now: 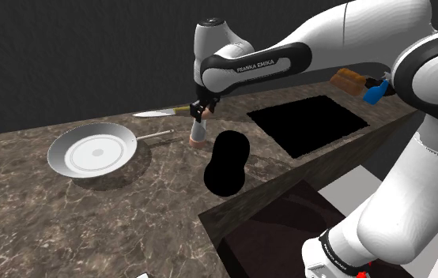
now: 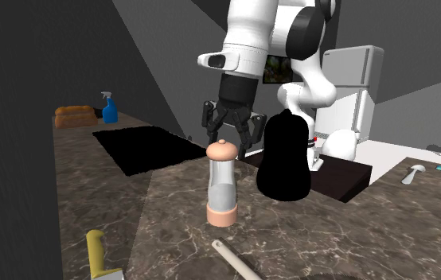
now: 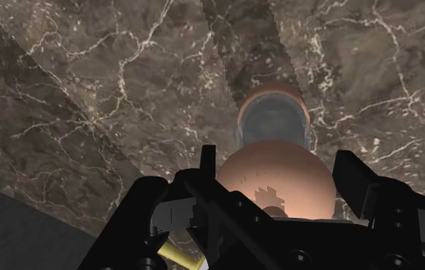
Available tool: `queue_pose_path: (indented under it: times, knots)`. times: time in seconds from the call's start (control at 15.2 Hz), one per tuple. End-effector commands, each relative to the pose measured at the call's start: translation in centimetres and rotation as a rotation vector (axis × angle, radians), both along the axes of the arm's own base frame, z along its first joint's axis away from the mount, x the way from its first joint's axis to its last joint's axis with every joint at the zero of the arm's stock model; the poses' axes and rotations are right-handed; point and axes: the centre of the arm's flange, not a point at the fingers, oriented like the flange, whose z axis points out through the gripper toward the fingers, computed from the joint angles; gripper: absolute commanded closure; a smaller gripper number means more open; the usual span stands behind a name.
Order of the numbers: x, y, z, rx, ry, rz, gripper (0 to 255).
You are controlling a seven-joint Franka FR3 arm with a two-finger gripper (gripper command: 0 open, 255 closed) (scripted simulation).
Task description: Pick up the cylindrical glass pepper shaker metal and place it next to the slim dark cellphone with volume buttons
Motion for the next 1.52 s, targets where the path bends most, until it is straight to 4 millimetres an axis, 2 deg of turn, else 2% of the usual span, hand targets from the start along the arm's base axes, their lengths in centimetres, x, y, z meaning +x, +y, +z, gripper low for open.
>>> queue_pose_path:
  times: [0.0,0.46,1.45]
  knots:
    - [0.0,0.0,0.0,0.0,0.001,0.0,255]
    - [0.0,0.0,0.0,0.0,0.001,0.0,255]
    - [0.0,0.0,7.9,0.0,0.001,0.0,255]
